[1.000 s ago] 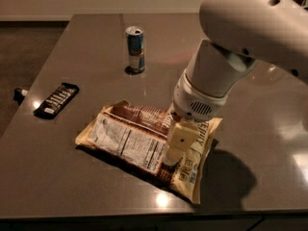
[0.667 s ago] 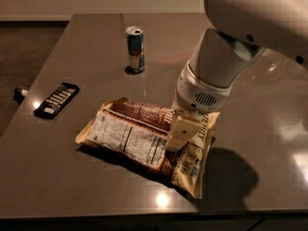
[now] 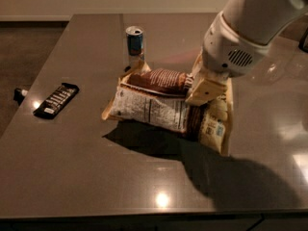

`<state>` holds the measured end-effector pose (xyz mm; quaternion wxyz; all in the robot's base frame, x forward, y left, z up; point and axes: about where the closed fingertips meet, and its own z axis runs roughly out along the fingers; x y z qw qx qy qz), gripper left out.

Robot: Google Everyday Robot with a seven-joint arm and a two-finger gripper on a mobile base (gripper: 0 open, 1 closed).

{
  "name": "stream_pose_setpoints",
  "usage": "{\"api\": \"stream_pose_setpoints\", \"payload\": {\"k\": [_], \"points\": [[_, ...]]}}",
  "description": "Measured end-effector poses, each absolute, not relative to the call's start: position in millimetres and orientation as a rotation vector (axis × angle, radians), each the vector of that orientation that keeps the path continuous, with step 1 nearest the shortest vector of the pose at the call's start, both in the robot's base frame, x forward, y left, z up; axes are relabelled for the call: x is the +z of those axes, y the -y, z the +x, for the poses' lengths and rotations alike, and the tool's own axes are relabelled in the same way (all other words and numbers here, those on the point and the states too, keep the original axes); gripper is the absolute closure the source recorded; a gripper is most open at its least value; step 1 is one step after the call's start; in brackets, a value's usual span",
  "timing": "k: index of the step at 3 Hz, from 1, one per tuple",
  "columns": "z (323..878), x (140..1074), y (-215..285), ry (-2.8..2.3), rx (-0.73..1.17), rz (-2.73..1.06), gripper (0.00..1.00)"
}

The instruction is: Pick brown chip bag

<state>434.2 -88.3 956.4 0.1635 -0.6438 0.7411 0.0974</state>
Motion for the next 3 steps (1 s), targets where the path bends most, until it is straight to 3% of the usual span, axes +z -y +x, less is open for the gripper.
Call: {"api": "stream_pose_setpoints", "payload": {"k": [3], "points": [[446,1026,105,-1.967,0.32,-1.766,1.0]]}}
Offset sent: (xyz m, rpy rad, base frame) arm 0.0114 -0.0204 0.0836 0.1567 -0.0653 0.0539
